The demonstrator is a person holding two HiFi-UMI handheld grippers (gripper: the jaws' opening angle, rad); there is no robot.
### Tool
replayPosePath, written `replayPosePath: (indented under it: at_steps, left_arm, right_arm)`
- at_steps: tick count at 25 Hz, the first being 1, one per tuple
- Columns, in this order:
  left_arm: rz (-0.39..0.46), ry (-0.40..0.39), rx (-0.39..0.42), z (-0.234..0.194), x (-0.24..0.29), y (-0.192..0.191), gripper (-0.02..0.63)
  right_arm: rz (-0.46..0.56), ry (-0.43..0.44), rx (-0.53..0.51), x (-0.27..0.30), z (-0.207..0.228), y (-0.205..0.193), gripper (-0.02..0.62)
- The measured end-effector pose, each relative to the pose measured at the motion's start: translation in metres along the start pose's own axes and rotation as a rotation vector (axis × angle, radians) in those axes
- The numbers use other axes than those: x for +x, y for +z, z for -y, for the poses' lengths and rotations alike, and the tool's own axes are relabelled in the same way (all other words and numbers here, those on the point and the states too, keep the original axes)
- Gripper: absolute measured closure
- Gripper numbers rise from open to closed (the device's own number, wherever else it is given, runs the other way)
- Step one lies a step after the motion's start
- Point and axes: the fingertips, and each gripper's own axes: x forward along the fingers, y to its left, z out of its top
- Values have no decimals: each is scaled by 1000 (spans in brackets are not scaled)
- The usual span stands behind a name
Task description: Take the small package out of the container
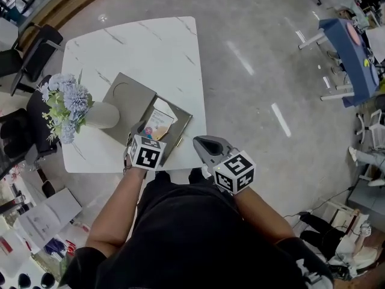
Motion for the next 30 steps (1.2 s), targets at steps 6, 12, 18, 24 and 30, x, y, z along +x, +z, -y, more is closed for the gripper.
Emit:
replayPosePath:
  at_steps: [6,12,18,24,30]
  left_arm:
    - [-84,-21,-7,1,27,-16,227]
    - [-148,2,-1,-5,44,-27,213]
    - [-207,3,-4,-5,56,-38,201]
    - [-230,-12,-23,-6,63,-41,184]
    - [-224,-7,-18,-8,62,-41,181]
  right_arm:
    - [-28,5,25,3,6,-10,595]
    - [-30,-3,41,3,14,-13,595]
    - [-38,-5,53,2,16,-16,595]
    - [-38,-10,55,-2,16,-17,595]
    - [-26,-19,59,-5,17,-16,595]
